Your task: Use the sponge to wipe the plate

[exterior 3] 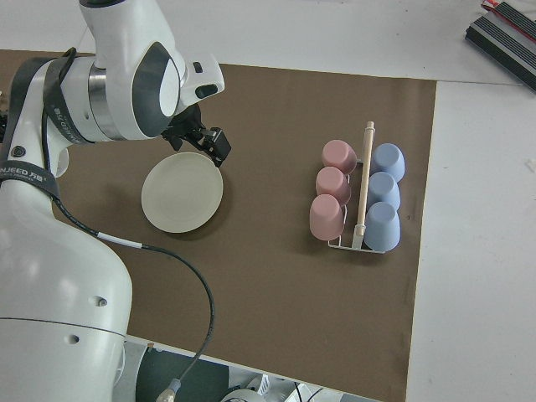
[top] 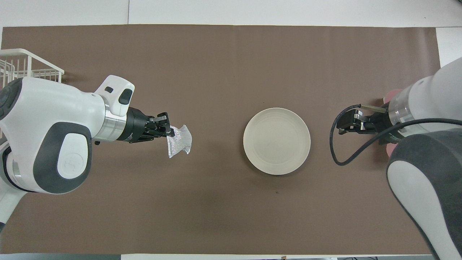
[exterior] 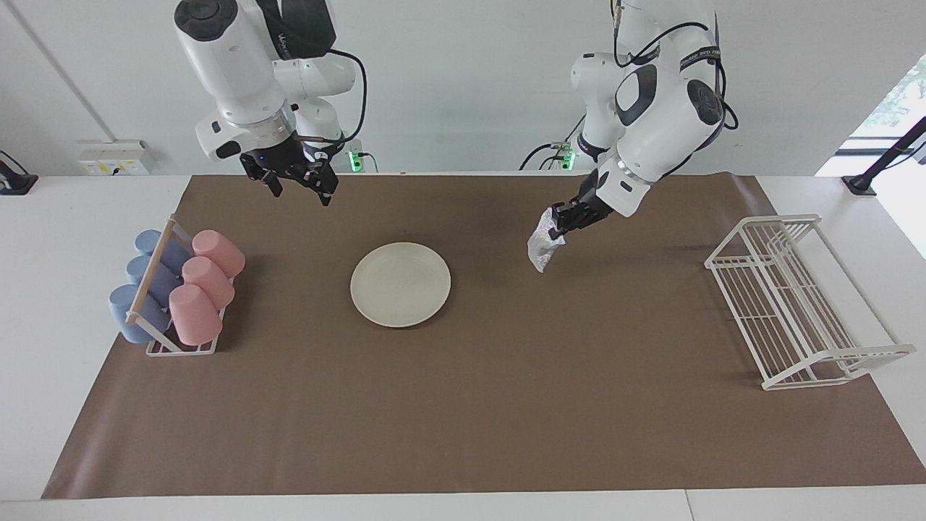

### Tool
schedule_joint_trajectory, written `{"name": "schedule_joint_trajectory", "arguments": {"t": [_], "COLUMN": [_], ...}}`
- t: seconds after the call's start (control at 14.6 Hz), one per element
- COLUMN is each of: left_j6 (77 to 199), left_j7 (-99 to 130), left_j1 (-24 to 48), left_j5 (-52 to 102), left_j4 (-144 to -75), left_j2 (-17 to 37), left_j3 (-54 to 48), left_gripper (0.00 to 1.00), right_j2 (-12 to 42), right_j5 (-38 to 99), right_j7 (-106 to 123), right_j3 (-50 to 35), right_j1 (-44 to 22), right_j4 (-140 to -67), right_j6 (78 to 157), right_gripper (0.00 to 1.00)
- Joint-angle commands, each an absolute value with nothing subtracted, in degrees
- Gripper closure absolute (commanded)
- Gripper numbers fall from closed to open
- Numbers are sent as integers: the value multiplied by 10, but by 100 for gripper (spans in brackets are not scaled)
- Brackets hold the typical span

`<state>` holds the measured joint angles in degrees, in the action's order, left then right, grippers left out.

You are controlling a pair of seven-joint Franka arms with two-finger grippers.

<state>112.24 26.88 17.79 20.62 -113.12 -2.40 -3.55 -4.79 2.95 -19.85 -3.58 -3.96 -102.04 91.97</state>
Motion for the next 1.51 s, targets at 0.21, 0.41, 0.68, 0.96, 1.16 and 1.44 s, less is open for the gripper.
{"name": "schedule_joint_trajectory", "arguments": {"t": [0.21,0.41,0.68,0.96,1.16,1.44], "left_j6": [963,906,822,752,758,803], "left_j7": [317,318,318,316,314,314], "left_j1": [186,189,209,221,213,174], "left_j5": [-43,-156,-304,-461,-563,-624], "left_j4": [-1041,-1032,-1022,-1006,-1013,-1008], "left_j2": [0,0,19,54,76,129], "left_j3": [-29,-29,-29,-29,-29,-25], "left_gripper": [100,100,100,100,100,100], "right_j2": [-49,-42,-33,-32,-31,-19], "right_j5": [15,15,-4,-3,-4,-4], "right_j7": [-26,-18,17,26,29,42], "right_j3": [-40,-40,-39,-39,-38,-38], "right_j1": [4,4,25,34,61,70], "right_j4": [-1009,-999,-982,-982,-980,-955], "right_j6": [911,911,895,893,890,897], "right_gripper": [0,0,0,0,0,0]}}
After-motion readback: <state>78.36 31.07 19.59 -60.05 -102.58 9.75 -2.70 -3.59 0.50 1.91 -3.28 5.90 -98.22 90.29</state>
